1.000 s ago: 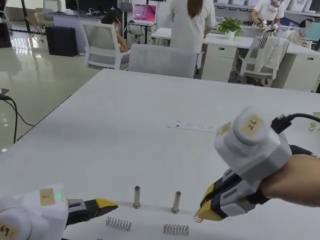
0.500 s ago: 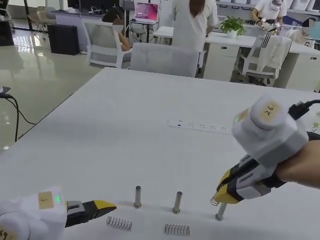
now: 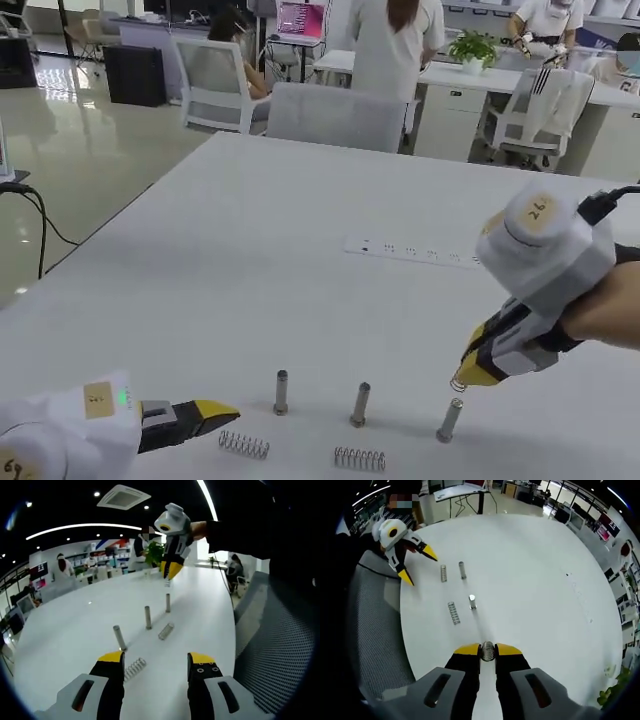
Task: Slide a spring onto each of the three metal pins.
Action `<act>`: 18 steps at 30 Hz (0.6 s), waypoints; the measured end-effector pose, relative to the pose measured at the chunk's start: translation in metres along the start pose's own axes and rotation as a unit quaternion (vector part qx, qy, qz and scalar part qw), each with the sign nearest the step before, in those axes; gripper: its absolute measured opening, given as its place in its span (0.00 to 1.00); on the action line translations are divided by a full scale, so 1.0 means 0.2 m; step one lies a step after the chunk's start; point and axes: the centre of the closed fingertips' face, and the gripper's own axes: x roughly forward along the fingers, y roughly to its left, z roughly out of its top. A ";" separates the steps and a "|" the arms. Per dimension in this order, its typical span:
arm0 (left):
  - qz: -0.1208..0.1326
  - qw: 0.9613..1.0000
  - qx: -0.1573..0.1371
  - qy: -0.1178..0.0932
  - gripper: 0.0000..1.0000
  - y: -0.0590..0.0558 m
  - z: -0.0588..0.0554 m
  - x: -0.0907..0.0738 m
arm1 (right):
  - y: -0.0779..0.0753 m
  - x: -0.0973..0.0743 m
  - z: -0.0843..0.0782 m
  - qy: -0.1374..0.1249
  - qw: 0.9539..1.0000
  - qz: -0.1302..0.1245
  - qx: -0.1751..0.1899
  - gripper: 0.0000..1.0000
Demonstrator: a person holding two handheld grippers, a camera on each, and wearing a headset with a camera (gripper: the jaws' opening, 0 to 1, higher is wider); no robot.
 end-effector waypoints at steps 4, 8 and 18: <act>0.001 1.000 0.000 0.000 0.45 0.00 0.00 0.00 | -0.01 0.04 -0.02 0.010 1.000 0.003 0.003 0.08; 0.002 1.000 -0.001 -0.001 0.45 0.00 0.00 0.00 | -0.01 0.06 -0.04 0.015 1.000 0.006 0.005 0.08; 0.000 1.000 0.000 -0.001 0.44 0.00 0.00 0.01 | -0.01 0.10 -0.06 0.028 0.999 0.016 0.009 0.08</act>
